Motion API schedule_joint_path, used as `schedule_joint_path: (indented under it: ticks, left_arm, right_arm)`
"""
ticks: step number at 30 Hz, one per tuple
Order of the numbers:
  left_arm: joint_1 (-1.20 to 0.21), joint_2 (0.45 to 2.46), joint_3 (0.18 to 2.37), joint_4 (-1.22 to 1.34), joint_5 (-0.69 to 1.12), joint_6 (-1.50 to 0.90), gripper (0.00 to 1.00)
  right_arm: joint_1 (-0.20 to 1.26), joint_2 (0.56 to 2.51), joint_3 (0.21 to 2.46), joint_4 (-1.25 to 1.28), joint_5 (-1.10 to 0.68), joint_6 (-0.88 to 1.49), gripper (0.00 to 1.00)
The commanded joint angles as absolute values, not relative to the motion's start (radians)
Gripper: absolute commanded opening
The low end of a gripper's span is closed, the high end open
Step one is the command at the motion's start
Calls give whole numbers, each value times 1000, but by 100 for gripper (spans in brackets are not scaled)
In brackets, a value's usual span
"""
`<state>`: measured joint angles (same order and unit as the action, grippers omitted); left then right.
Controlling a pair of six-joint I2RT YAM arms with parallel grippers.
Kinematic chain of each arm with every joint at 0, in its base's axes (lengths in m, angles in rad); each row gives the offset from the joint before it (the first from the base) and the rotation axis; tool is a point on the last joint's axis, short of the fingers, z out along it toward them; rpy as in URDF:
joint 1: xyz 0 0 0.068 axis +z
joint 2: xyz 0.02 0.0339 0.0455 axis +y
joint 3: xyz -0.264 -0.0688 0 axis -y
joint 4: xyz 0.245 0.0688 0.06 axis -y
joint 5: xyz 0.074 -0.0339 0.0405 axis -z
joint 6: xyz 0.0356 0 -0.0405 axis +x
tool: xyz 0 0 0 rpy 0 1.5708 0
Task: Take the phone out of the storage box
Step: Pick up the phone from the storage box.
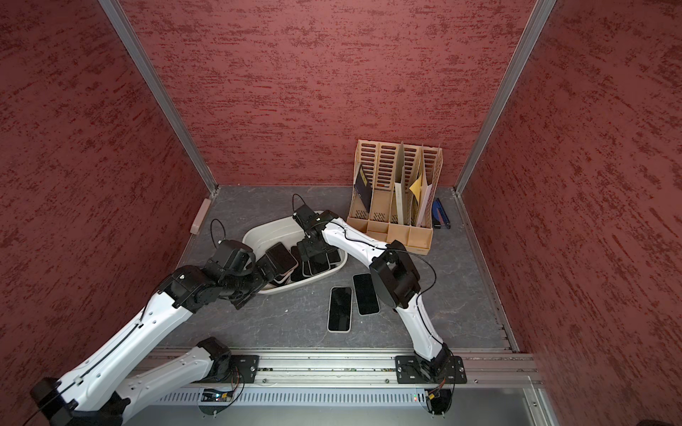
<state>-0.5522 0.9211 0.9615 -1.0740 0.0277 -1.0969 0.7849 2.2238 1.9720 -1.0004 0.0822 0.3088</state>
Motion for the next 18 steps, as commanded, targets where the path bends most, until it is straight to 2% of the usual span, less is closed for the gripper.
schedule_joint_path:
  ticks: [1, 18]
  left_arm:
    - [-529, 910, 951, -1058, 52, -1056, 100]
    - [-380, 898, 892, -1028, 183, -961, 100]
  right_arm:
    - [794, 2257, 2022, -1034, 132, 299, 98]
    - [819, 2360, 2089, -1062, 182, 321, 98]
